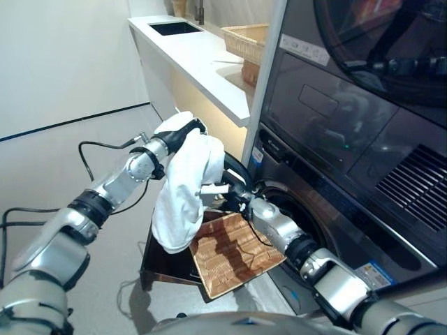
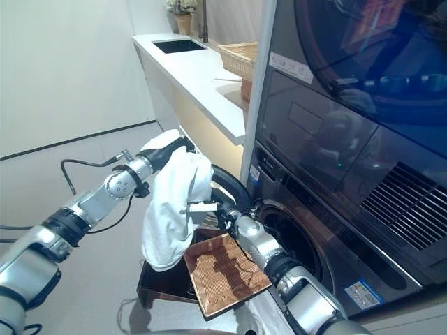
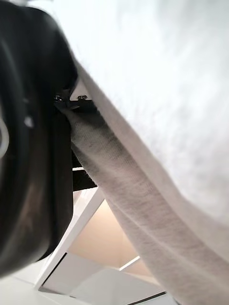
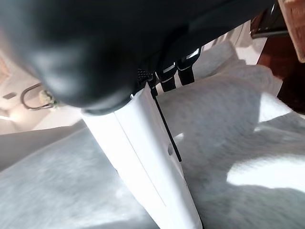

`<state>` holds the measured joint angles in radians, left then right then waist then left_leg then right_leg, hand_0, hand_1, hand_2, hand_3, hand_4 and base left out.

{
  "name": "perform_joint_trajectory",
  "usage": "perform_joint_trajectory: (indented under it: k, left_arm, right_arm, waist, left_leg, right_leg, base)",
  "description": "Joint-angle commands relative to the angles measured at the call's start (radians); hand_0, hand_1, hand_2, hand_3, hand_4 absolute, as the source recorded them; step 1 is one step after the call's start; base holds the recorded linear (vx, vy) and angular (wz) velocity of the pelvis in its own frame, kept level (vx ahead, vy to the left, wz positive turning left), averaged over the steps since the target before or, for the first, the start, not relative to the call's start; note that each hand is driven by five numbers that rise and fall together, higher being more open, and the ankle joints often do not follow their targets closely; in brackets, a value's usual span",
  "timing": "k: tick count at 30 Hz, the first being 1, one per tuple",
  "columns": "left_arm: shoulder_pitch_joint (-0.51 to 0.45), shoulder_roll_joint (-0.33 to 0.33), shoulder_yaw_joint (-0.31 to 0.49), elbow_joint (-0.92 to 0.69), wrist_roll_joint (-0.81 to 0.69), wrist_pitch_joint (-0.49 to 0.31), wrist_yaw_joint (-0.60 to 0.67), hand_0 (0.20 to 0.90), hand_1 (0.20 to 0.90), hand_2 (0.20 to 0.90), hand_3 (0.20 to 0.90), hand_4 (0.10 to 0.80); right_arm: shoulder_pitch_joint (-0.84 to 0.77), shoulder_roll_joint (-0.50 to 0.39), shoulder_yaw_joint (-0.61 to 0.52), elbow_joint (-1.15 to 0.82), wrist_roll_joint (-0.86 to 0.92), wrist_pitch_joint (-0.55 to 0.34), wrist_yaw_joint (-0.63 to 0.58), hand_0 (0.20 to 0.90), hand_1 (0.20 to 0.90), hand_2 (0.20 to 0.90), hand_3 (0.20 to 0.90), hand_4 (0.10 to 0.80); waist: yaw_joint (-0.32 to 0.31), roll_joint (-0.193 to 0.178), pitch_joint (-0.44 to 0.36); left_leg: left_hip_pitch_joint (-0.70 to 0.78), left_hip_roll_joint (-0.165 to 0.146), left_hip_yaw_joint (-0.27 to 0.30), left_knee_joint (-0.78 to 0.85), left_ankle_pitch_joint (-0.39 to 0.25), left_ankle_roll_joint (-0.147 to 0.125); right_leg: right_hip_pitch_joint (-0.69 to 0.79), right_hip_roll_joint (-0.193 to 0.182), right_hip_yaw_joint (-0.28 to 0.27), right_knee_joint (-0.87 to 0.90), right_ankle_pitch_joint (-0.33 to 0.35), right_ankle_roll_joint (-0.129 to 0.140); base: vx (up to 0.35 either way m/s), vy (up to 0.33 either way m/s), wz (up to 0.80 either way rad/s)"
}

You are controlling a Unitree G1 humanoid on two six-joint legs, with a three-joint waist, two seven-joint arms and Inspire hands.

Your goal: Pick up the clothes and place them into the washing machine

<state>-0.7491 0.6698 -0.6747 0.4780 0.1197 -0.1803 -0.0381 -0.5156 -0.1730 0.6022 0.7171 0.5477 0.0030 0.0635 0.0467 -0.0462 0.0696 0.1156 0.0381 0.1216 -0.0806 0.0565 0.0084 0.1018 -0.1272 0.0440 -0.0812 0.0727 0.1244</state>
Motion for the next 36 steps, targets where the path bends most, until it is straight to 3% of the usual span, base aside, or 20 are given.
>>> perform_joint_trajectory:
  k: [1, 15, 16, 17, 18, 35, 36]
  left_arm:
    - [-0.180, -0.059, 0.026, -0.083, -0.115, -0.086, 0.082, 0.200, 0.200, 0.200, 0.200, 0.300]
    - [-0.188, -0.129, 0.018, -0.083, -0.140, -0.097, 0.091, 0.200, 0.200, 0.200, 0.200, 0.300]
    - [-0.188, -0.134, 0.017, -0.084, -0.141, -0.098, 0.093, 0.200, 0.200, 0.200, 0.200, 0.300]
    - [-0.187, -0.137, 0.017, -0.088, -0.143, -0.097, 0.092, 0.200, 0.200, 0.200, 0.200, 0.300]
    - [-0.186, -0.137, 0.018, -0.091, -0.144, -0.097, 0.092, 0.200, 0.200, 0.200, 0.200, 0.300]
    - [-0.184, -0.135, 0.022, -0.090, -0.126, -0.096, 0.100, 0.200, 0.200, 0.200, 0.200, 0.300]
    - [-0.185, -0.133, 0.020, -0.088, -0.121, -0.096, 0.099, 0.252, 0.252, 0.252, 0.252, 0.337]
  right_arm:
    - [-0.177, 0.072, 0.011, 0.065, -0.016, -0.062, -0.004, 0.900, 0.900, 0.900, 0.900, 0.800]
    - [-0.188, 0.084, 0.050, 0.020, 0.001, -0.081, 0.026, 0.900, 0.900, 0.900, 0.900, 0.800]
    - [-0.185, 0.086, 0.052, 0.021, 0.007, -0.083, 0.029, 0.697, 0.697, 0.697, 0.697, 0.655]
    - [-0.184, 0.086, 0.050, 0.022, 0.013, -0.085, 0.027, 0.576, 0.576, 0.576, 0.576, 0.569]
    - [-0.182, 0.086, 0.048, 0.020, 0.013, -0.088, 0.024, 0.200, 0.200, 0.200, 0.200, 0.300]
    - [-0.157, 0.063, 0.020, 0.016, -0.071, -0.103, -0.014, 0.200, 0.200, 0.200, 0.200, 0.300]
    - [-0.154, 0.064, 0.020, 0.020, -0.073, -0.103, -0.014, 0.200, 0.200, 0.200, 0.200, 0.300]
  waist:
    - [0.022, 0.005, -0.109]
    - [0.019, 0.006, -0.111]
    - [0.017, 0.006, -0.112]
    - [0.018, 0.007, -0.111]
    - [0.017, 0.007, -0.111]
    - [0.012, 0.018, -0.108]
    - [0.011, 0.019, -0.108]
  left_leg:
    - [-0.029, -0.015, -0.003, 0.022, -0.043, -0.013]
    - [-0.026, -0.014, -0.007, 0.012, -0.039, -0.011]
    - [-0.025, -0.014, -0.008, 0.011, -0.038, -0.011]
    - [-0.025, -0.014, -0.008, 0.011, -0.038, -0.011]
    - [-0.024, -0.014, -0.008, 0.010, -0.038, -0.012]
    - [-0.021, -0.014, -0.007, 0.011, -0.039, -0.011]
    - [-0.020, -0.014, -0.007, 0.010, -0.039, -0.011]
  right_leg:
    - [-0.027, -0.030, -0.010, 0.160, -0.114, 0.023]
    - [-0.032, -0.028, -0.012, 0.163, -0.117, 0.018]
    - [-0.031, -0.027, -0.012, 0.162, -0.117, 0.018]
    - [-0.030, -0.028, -0.012, 0.163, -0.117, 0.018]
    - [-0.030, -0.028, -0.012, 0.162, -0.118, 0.018]
    - [-0.030, -0.029, -0.011, 0.162, -0.118, 0.018]
    - [-0.029, -0.029, -0.012, 0.162, -0.119, 0.018]
  base:
    - [-0.008, 0.018, 0.06]
    - [-0.003, 0.004, 0.02]
    - [0.000, 0.000, 0.00]
    - [0.000, 0.000, 0.00]
    - [0.000, 0.000, 0.00]
    - [0.000, 0.000, 0.00]
    - [0.000, 0.000, 0.00]
